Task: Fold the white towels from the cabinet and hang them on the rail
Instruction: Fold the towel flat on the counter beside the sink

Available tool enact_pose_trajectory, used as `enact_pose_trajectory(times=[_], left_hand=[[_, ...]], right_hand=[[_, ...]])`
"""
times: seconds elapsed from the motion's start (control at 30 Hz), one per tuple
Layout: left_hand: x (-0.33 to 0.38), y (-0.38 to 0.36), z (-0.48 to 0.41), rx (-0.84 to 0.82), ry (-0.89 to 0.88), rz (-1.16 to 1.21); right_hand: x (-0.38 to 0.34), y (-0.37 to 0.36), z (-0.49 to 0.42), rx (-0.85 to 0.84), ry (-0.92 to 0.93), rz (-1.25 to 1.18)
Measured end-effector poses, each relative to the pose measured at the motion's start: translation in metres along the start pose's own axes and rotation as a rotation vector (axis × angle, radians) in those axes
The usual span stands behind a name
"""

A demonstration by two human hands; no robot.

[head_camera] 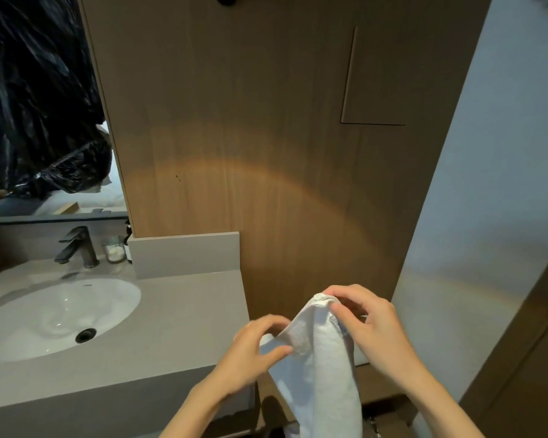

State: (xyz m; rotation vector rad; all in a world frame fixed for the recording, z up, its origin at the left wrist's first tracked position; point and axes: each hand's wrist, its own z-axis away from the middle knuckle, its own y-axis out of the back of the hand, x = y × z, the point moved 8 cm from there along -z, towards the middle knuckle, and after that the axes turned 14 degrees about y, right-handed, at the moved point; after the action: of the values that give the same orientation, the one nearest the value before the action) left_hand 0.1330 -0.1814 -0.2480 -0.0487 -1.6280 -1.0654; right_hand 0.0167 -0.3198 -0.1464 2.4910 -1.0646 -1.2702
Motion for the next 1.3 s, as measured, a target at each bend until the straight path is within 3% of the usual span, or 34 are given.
enact_pose_trajectory(times=[0.23,0.43,0.6,0.73,0.87,1.1,1.3], left_hand=[[-0.026,-0.044,-0.009,-0.100,-0.004,-0.122],[-0.060,-0.012,-0.005,0.065,0.025,-0.096],[-0.040,0.049,0.023,0.256,-0.141,-0.005],[-0.014,0.074,0.043,0.288,-0.370,-0.222],[-0.008,0.082,0.050,0.314,-0.438,-0.381],[-0.053,0.088,0.046,0.210,-0.277,-0.462],[-0.104,0.093,0.038,0.172,-0.059,-0.507]], right_hand=[[-0.009,0.046,0.001,0.075,0.061,-0.066],[0.029,0.097,0.016,0.276,-0.054,0.026],[0.073,0.115,0.032,0.406,-0.196,0.083],[0.094,0.110,0.032,0.444,-0.279,0.080],[0.095,0.103,0.021,0.469,-0.298,0.077],[0.082,0.088,-0.005,0.431,-0.212,0.093],[0.070,0.065,-0.020,0.253,-0.091,0.204]])
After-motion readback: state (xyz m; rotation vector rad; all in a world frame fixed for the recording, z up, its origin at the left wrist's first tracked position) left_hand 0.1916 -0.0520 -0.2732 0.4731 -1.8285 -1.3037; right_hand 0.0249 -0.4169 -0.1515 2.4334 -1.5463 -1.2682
